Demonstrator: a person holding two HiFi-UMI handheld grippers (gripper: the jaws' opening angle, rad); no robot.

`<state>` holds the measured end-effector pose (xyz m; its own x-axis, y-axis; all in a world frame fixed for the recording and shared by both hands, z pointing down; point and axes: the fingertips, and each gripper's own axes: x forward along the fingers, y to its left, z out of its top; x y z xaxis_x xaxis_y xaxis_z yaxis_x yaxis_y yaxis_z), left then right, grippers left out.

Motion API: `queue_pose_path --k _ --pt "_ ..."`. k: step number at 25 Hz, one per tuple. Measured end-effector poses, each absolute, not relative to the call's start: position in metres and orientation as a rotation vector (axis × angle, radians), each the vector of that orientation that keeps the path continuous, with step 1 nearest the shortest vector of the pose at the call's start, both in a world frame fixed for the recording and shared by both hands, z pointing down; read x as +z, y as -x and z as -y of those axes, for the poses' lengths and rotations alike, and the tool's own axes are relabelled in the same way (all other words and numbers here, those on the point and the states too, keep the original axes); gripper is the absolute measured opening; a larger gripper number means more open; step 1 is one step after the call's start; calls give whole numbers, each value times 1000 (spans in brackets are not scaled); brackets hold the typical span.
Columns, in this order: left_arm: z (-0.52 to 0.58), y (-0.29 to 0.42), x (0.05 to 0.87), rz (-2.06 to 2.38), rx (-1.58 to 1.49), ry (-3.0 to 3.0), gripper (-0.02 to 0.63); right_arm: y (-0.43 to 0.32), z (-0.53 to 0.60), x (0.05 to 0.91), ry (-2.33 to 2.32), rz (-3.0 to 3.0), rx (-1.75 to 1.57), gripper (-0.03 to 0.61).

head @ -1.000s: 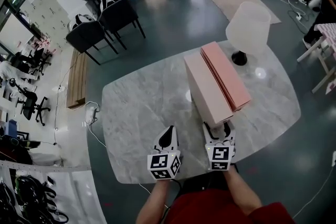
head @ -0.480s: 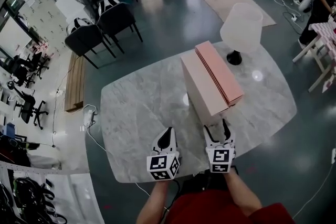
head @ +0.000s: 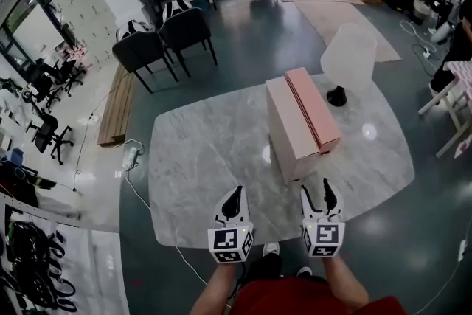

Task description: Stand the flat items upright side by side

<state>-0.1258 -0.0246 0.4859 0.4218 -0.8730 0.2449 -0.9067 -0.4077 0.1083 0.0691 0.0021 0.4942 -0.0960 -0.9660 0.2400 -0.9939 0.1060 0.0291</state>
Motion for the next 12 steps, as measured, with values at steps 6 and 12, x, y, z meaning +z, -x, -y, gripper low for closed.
queue_pose_path --k 6,12 --pt "-23 109 459 1701 188 -2444 3 -106 -42 452 -1957 2290 118 164" --pt "-70 94 427 1827 161 -2442 3 -134 -78 414 -1919 2404 16 71"
